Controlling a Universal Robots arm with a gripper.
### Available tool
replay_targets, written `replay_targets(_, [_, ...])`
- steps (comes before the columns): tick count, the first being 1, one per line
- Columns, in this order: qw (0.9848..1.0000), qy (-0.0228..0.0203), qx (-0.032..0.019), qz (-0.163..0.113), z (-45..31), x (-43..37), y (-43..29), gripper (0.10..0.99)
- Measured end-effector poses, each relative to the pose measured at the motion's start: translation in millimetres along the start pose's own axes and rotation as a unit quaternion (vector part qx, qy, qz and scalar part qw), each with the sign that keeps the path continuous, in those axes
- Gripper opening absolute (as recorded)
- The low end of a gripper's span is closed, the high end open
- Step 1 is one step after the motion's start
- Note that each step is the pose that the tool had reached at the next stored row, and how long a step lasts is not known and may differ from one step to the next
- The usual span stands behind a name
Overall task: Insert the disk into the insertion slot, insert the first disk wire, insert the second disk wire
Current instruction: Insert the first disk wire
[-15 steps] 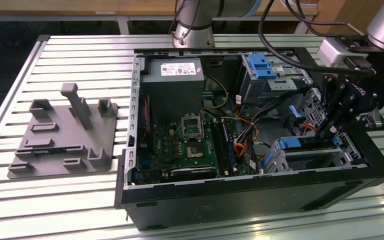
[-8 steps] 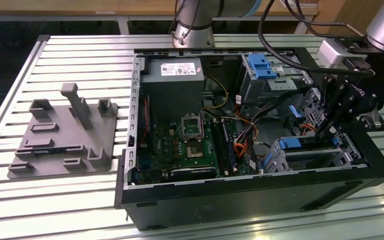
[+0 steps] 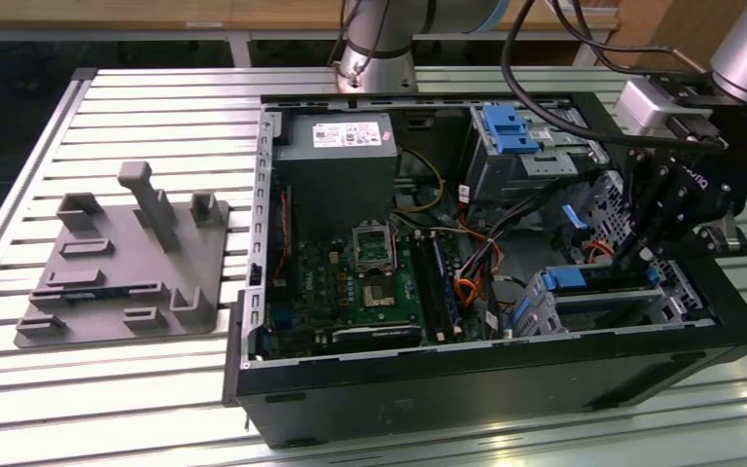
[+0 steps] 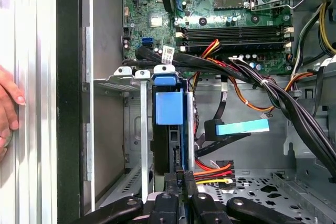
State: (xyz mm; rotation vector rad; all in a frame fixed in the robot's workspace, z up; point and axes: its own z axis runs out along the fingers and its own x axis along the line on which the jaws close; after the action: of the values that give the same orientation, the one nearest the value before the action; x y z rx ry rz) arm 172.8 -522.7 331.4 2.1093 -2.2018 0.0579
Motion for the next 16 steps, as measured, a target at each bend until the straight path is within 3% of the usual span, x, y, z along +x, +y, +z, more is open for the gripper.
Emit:
replay_targets(13, [1.0,-0.0001,0.0001,-0.002,5.8,1.5,-0.3,0.165])
replay_targets(15, [1.0,-0.0004,0.0001,-0.003,4.0,1.8,-0.1,0.173])
replay_targets(16, [1.0,0.0,0.0002,-0.003,0.6,2.1,0.0,0.231])
